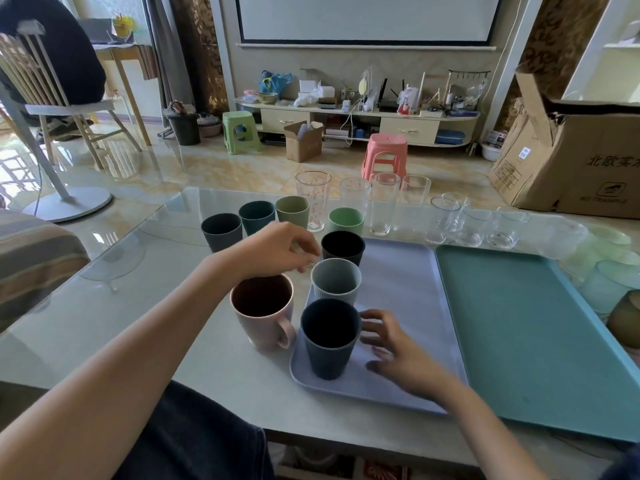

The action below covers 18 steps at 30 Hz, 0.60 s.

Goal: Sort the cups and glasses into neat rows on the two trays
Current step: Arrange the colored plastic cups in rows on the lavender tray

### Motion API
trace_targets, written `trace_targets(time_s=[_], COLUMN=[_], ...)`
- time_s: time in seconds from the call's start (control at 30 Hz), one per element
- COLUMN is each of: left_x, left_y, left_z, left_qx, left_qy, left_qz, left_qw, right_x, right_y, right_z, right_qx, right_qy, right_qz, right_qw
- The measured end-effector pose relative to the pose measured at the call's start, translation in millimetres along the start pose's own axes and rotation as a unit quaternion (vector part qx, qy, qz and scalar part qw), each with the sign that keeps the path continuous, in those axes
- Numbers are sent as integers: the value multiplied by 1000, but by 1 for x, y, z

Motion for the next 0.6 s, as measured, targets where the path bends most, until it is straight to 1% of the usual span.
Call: trace_targets(time_s=[0.03,0.07,0.13,0.2,0.23,0.3,0.37,0.47,0.6], left_x=[8,16,34,51,57,60,57,53,46], left_y=[-1,-3,-6,-7,-7,-9,-14,-26,-47], left_z=[-7,-16,-40,-65,-76,-95,-109,-127,-144], left_qx=[14,29,74,131,158,195,214,227,216], left_qy=[-1,-13,-70,-142,-168,-204,-227,-234,-229], left_qz=[18,40,100,162,179,172,138,106,73], left_qw=[1000,999,990,968,956,944,940,939,946], right_x=[11,24,51,73,80,87,82,66,45], right_y=[0,-2,-8,-21,-30,-55,-85,-141,-217], right_z=[-4,-10,-26,-49,-63,-95,-125,-154,-148], right_qx=[3,6,15,37,56,100,133,150,109], right_qy=[4,9,14,33,47,76,131,230,362], right_qz=[7,30,102,172,197,214,196,137,51], right_qw=[1000,999,995,984,978,969,963,952,925])
Point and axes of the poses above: each hand's wrist, its own y-axis away from the middle knuckle, its own x-axis out of the back of the hand, z = x × y, the point moved 6 cm from there along -y, towards the middle knuckle, and after that the axes turned 3 degrees about y, right-handed, at the moved point
